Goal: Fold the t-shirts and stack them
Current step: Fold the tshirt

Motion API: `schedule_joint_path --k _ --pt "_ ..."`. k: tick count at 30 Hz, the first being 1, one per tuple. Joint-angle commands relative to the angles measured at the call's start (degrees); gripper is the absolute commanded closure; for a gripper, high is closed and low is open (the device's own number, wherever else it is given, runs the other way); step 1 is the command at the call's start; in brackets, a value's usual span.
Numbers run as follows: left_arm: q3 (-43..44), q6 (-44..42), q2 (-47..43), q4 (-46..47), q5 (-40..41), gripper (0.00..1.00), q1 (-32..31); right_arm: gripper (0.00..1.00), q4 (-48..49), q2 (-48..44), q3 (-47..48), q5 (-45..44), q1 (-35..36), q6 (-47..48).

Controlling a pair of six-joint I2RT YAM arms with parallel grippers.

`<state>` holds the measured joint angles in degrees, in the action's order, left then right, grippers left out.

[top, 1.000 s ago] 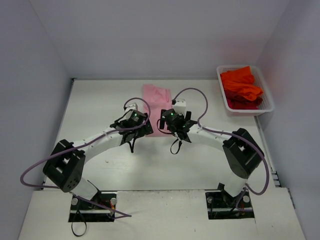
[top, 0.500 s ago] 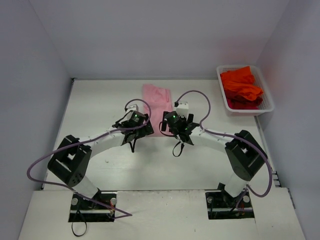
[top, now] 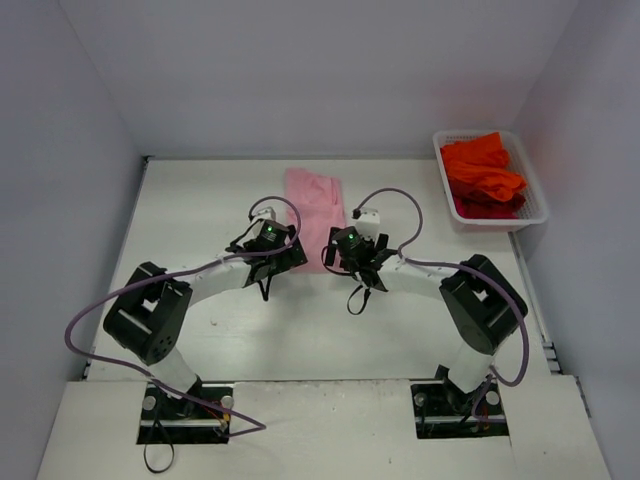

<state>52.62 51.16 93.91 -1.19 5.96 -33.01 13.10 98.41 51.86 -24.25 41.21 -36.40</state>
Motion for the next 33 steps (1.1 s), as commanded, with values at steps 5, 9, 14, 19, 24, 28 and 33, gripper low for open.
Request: schedule_joint_path --k 5,9,14,19,24,28,33 --pt "-0.2 -0.7 0.2 6.5 -1.6 0.16 1.7 0.00 4.6 0.2 -0.6 -0.1 -0.3 -1.7" --pt "-0.3 -0.4 1.5 7.9 -2.6 0.16 2.2 0.00 4.7 0.7 -0.5 0.1 -0.3 -1.7" --pt "-1.2 0.4 2.4 10.2 -3.8 0.16 2.2 0.00 4.8 0.8 -0.7 0.3 -0.3 -2.0" --pt "-1.6 0.9 2.8 10.9 -4.4 0.16 2.2 0.01 5.7 1.1 -1.6 0.8 -0.3 -3.2" --pt "-1.9 1.1 3.0 11.5 -4.5 0.16 2.2 0.01 6.6 2.0 -2.1 1.2 0.3 -4.4" --pt "-2.3 1.3 3.0 12.1 -4.5 0.16 2.2 0.02 6.9 2.6 -2.2 1.1 1.0 -4.9" --pt "-2.8 1.8 2.9 13.2 -4.7 0.16 2.2 0.02 7.3 2.9 -2.0 1.1 1.2 -4.8"
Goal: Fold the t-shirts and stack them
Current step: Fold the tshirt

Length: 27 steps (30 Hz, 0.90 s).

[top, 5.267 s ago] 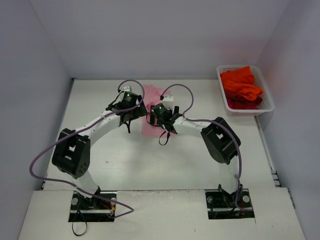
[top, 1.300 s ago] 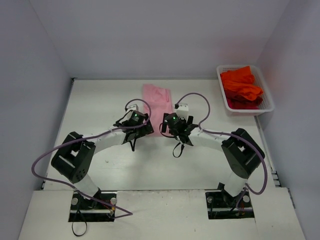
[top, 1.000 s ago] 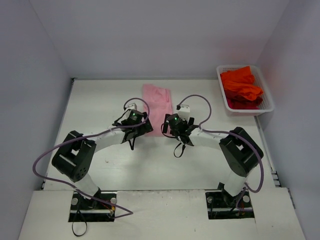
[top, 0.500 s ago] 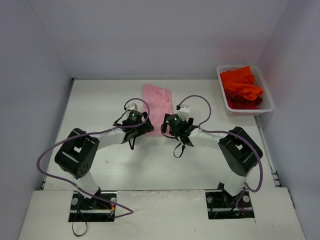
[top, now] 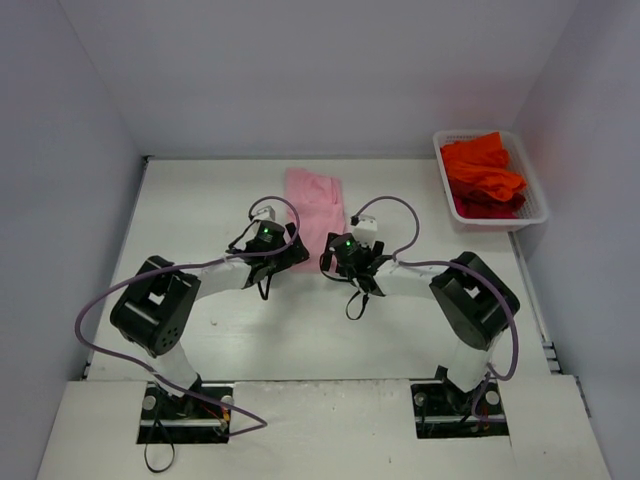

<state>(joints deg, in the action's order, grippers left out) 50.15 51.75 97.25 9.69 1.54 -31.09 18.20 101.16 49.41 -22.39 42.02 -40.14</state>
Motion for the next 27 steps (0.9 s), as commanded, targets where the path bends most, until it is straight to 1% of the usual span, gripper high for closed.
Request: schedule_joint_path --k 1,27 --pt "-0.4 1.2 -0.4 2.4 -0.3 0.16 0.2 0.03 2.2 0.3 0.4 -0.7 0.4 -1.1" --pt "-3.0 2.7 0.7 6.2 -1.3 0.17 0.2 0.09 5.0 2.8 0.3 0.1 1.7 -2.5"
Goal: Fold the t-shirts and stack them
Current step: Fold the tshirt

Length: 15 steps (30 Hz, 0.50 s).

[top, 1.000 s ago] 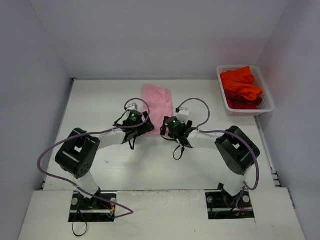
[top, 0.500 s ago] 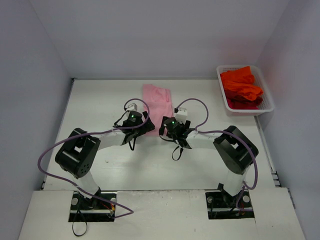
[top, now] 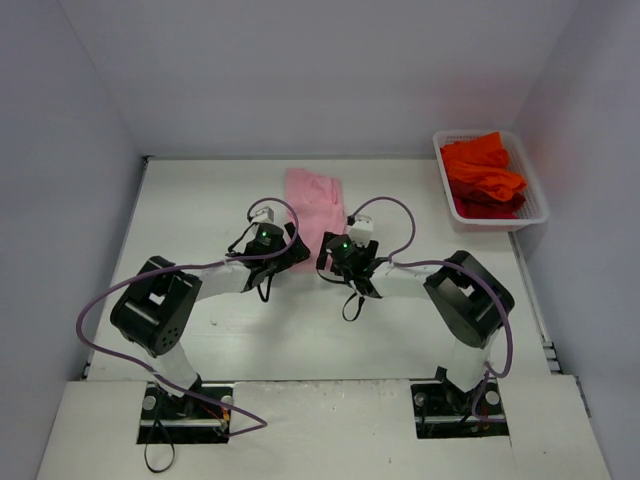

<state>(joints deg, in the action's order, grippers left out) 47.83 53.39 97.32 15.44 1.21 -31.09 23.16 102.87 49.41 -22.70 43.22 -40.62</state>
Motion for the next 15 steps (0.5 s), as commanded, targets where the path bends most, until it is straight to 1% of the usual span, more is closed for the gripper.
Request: schedule_joint_path --k 1,12,15 --pt "-0.8 1.1 0.6 0.6 -0.9 0.18 0.2 0.09 0.1 1.4 0.3 0.4 0.5 -2.1" --pt "-1.7 2.2 1.6 1.2 -1.2 0.18 0.3 0.11 1.4 2.9 -0.1 1.1 1.0 -3.1" --pt "-2.2 2.6 1.3 1.3 -1.1 0.21 0.2 0.12 1.4 2.8 -0.1 0.9 1.0 -3.3"
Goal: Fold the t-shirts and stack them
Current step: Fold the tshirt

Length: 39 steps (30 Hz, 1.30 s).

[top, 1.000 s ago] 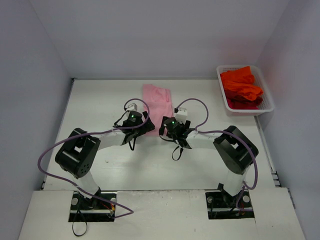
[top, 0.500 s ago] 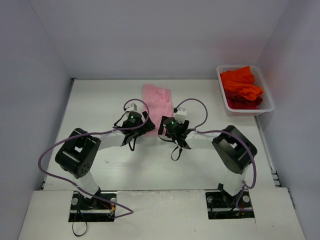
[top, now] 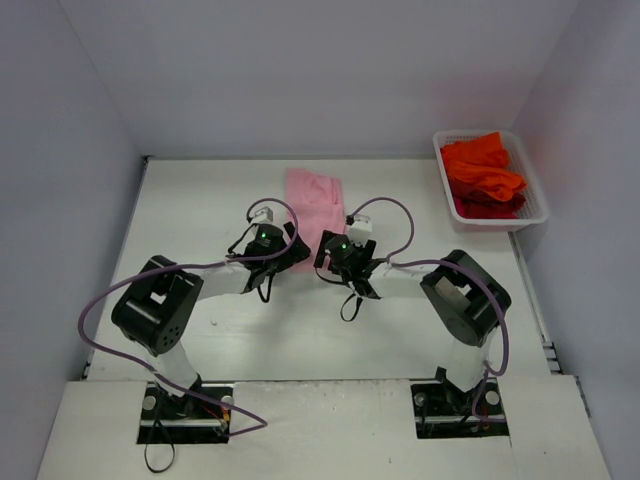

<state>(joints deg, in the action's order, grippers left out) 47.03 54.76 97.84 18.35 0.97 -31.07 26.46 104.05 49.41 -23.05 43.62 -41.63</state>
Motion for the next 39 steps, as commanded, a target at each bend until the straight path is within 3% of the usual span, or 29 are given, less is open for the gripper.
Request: schedule_joint_path --k 1,31,39 --pt "-1.4 1.4 0.8 -1.7 -0.8 0.21 0.2 0.12 -1.9 1.6 -0.2 1.3 0.6 -2.3" --pt "-5.4 6.8 1.5 0.2 0.3 0.34 -2.9 0.15 -2.3 0.6 -0.5 0.2 0.5 -2.7" --pt "-5.5 6.8 2.3 1.0 0.4 0.45 -3.0 0.22 -2.3 0.9 -0.7 -0.1 0.5 -2.8"
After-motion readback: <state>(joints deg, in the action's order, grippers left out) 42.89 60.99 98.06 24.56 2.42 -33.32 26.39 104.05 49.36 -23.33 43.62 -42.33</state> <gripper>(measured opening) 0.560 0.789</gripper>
